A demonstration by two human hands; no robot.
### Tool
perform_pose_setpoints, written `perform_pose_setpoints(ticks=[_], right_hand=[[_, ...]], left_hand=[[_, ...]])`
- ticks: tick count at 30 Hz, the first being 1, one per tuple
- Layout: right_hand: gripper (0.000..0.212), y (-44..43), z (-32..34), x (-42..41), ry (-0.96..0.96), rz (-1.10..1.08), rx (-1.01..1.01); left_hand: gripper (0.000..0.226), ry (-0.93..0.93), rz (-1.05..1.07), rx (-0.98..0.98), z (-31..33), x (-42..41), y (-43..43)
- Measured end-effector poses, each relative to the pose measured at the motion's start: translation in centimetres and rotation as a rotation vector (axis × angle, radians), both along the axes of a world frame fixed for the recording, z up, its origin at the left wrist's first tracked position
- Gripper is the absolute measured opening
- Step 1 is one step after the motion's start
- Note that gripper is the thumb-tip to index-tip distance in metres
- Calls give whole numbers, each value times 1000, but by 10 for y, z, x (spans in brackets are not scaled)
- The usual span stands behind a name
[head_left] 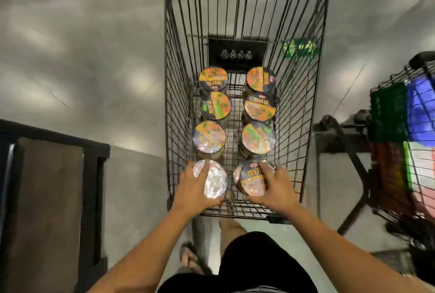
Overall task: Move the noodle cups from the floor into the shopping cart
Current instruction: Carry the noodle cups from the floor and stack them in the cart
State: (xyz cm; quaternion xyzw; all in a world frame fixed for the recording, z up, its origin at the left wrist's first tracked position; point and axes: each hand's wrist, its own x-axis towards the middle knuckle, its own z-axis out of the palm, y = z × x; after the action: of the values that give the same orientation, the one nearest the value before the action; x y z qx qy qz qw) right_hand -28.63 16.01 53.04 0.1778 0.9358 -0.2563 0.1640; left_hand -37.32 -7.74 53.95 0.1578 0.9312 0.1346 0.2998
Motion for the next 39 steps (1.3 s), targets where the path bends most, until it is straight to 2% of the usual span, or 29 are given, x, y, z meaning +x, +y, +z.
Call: perform_pose_setpoints(ticks=[6, 12, 21, 25, 29, 31, 34, 39], right_hand=[[117, -3, -35, -13, -167, 8, 16], [118, -10, -49, -13, -190, -53, -32], [125, -19, -25, -7, -239, -121, 69], [116, -32, -7, 0, -164, -241, 108], [109, -52, 14, 14, -187, -335, 178], [111, -65, 23, 24, -138, -449, 222], [99, -91, 34, 48, -103, -631, 247], [93, -159, 41, 110, -217, -924, 197]], left_hand=[[105, -69, -64, -23, -38, -9, 10], [106, -79, -14, 15, -60, -14, 5], [105, -19, -243, -139, -44, -20, -1], [101, -16, -322, -127, -22, -30, -4], [97, 32, -449, -108, 2, -37, -6], [97, 51, -525, -79, 12, -37, -6], [94, 63, -671, -48, 22, -34, -8], [85, 110, -977, 25, 43, -17, -12]])
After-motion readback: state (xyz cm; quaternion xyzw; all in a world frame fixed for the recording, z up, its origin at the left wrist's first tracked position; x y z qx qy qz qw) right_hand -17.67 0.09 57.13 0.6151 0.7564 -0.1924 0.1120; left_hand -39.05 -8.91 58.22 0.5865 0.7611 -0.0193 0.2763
